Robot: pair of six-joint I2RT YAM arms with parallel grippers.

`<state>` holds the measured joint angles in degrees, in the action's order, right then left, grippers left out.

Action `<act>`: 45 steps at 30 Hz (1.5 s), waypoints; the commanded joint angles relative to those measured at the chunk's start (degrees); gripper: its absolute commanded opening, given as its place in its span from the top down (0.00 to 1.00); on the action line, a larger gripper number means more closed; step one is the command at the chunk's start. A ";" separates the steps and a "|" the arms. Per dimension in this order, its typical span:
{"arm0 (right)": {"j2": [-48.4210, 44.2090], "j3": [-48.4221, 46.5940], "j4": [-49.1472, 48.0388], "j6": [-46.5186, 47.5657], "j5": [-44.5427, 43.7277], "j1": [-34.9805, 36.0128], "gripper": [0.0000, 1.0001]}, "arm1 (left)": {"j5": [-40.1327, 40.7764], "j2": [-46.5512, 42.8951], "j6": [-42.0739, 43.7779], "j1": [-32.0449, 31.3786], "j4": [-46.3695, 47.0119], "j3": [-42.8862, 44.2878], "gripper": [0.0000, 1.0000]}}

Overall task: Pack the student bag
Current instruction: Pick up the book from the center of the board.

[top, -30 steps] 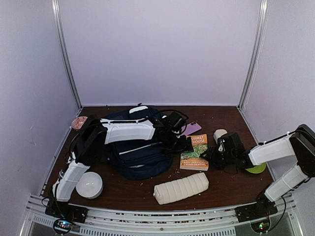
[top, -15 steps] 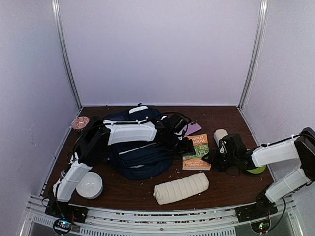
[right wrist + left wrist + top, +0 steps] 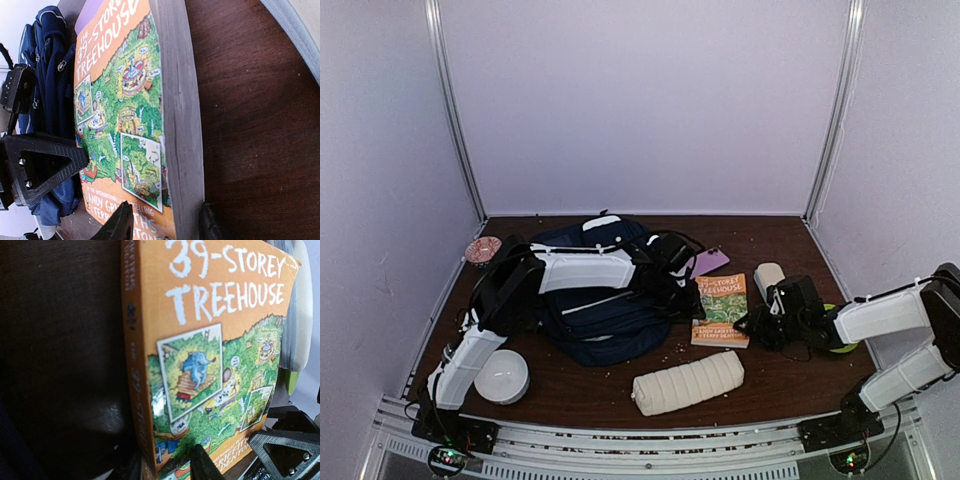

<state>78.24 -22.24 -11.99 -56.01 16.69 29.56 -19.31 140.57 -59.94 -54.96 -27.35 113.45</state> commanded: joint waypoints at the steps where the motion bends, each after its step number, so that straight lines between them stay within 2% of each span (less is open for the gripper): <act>1: -1.90 -0.78 -2.39 2.19 4.46 -0.39 0.56 | -3.27 0.06 1.40 -1.55 2.57 -1.22 0.69; 9: -2.53 -3.09 -3.70 1.20 9.12 -1.00 0.61 | -3.45 0.27 1.93 -1.37 2.39 -0.89 0.75; 16: -0.90 -3.58 -8.83 -3.10 12.63 -1.00 0.65 | -3.73 0.62 2.53 -1.38 2.31 -0.04 0.78; 23: -0.47 -2.11 -16.19 -9.37 13.96 -1.00 0.73 | -3.96 0.71 2.59 -1.37 2.33 -0.16 0.82; 28: -0.37 -2.76 -14.68 -9.22 13.43 -1.00 0.82 | -3.83 0.53 2.81 -1.37 2.31 -0.28 0.84; 32: -1.30 -2.51 -11.57 -7.91 12.39 -1.00 0.93 | -2.40 -1.60 3.45 -1.07 2.22 -1.23 0.84; 35: -4.50 -2.73 -4.92 -5.26 9.89 -1.00 1.00 | -1.06 -4.35 3.95 -0.32 2.42 -2.79 0.80; 39: -11.45 -4.41 4.13 -0.90 6.30 -1.00 1.00 | 0.80 -8.69 5.17 0.72 2.66 -4.67 0.70; 45: -19.51 -9.59 15.11 5.12 2.94 -0.98 1.00 | 3.77 -14.44 7.58 1.33 1.61 -5.61 0.50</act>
<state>63.26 -26.59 -1.52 -56.80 22.96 28.38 -17.96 132.35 -54.78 -54.28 -27.22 108.09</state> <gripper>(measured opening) 0.189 0.467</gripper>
